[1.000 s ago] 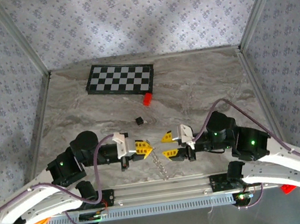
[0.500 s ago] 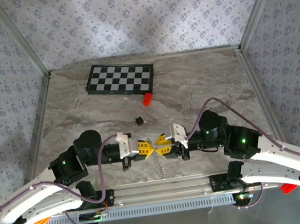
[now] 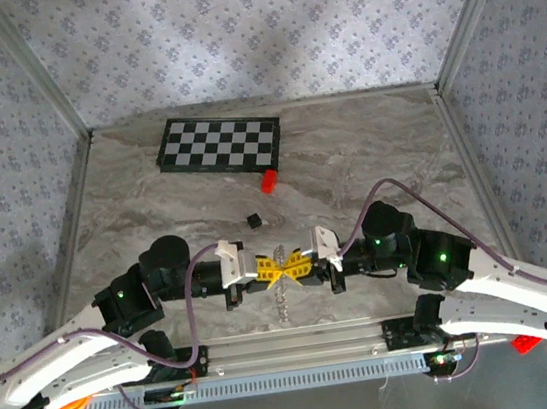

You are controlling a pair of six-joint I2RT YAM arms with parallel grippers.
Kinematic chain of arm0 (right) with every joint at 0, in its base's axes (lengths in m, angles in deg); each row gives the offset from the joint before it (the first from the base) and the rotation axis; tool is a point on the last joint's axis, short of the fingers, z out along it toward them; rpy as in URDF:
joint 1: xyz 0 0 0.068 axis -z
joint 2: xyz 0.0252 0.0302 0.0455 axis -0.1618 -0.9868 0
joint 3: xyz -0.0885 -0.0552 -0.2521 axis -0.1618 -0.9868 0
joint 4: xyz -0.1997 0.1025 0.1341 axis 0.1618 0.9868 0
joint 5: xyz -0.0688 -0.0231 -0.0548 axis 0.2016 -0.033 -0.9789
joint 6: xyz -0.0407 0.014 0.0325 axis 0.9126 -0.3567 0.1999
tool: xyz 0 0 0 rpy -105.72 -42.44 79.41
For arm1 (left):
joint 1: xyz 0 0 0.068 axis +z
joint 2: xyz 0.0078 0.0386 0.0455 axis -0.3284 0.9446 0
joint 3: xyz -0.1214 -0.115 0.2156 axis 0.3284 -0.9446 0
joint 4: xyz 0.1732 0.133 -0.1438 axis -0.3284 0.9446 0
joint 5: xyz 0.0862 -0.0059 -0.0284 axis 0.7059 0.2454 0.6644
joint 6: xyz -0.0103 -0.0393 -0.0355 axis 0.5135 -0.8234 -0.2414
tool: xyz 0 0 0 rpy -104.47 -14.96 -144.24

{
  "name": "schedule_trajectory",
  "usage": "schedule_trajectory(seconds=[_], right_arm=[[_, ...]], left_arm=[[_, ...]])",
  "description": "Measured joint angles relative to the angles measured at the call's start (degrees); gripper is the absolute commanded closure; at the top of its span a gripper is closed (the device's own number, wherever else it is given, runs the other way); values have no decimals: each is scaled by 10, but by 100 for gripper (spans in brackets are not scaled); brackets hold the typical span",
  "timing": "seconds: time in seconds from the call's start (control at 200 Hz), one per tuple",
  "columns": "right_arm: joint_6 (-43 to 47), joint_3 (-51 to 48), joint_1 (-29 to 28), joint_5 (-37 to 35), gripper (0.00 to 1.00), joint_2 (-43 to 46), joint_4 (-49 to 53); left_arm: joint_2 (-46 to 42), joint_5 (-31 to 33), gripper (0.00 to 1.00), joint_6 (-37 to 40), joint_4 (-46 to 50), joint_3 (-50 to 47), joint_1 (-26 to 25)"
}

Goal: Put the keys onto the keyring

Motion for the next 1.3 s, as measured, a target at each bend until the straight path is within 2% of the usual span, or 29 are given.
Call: schedule_trajectory(seconds=[0.055, 0.12, 0.23, 0.415, 0.72, 1.299], right_arm=[[2, 0, 1, 0, 100, 0, 0], [0, -2, 1, -1, 100, 1, 0], [1, -2, 1, -3, 100, 2, 0], [0, -19, 7, 0, 100, 15, -7], [-4, -33, 9, 25, 100, 28, -35], [-4, -40, 9, 38, 100, 36, -67]], left_arm=[[0, 0, 100, 0, 1, 0, 1], [0, 2, 100, 0, 1, 0, 0], [0, 4, 84, 1, 2, 0, 0], [-9, 6, 69, -14, -21, -10, 0], [-27, 6, 69, -37, -65, -35, 0], [-24, 5, 80, -46, -71, -35, 0]])
